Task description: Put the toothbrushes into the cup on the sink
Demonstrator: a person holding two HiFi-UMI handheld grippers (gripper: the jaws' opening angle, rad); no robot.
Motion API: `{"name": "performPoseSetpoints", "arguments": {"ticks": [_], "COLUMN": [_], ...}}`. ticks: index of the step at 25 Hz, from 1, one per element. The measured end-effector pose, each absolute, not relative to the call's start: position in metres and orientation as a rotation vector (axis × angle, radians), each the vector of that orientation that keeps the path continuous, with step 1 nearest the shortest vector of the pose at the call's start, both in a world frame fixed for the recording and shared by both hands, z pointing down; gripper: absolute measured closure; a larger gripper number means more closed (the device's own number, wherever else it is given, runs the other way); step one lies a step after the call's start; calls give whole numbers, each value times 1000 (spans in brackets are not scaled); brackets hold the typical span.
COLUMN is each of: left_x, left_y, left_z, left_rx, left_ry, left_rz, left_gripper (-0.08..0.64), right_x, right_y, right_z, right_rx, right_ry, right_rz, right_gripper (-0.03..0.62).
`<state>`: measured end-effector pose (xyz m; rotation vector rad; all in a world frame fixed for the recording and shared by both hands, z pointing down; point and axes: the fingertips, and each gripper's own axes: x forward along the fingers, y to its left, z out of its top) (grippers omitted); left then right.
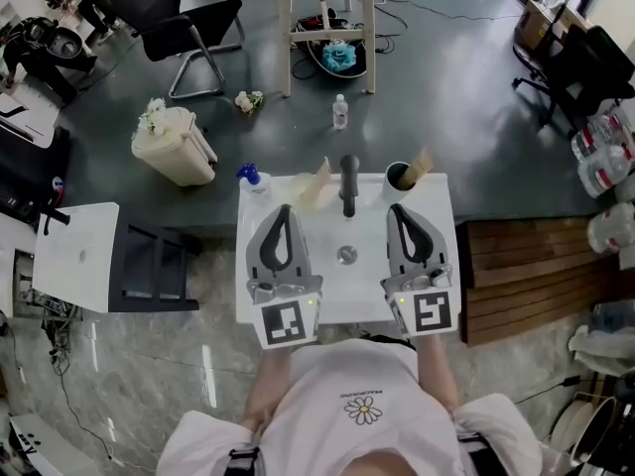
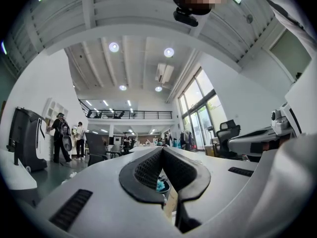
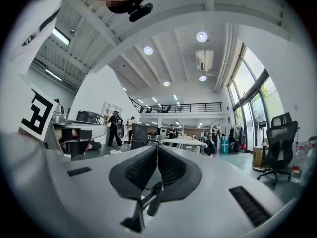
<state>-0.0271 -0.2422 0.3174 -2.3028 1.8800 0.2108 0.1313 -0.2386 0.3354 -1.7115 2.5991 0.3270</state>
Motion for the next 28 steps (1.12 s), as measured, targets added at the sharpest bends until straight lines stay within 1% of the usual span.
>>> {"name": "performPoseSetpoints", "arguments": {"ticks": [8,28], "left_x": [-22,-23], "left_y": [-245,-244], "left_z": [318,322], "left_rx": [-2316,-2319], "left_ry": [1861,1871], "left_rz": [211,184], "left_gripper": [543,543], "right_x": [141,150], "right_y": [-238,-243], "right_z": [348,348], "right_rx": [-1790,-1828], "right_ry": [2585,2562], "right_rz": [265,262], "right_gripper": [577,577]}}
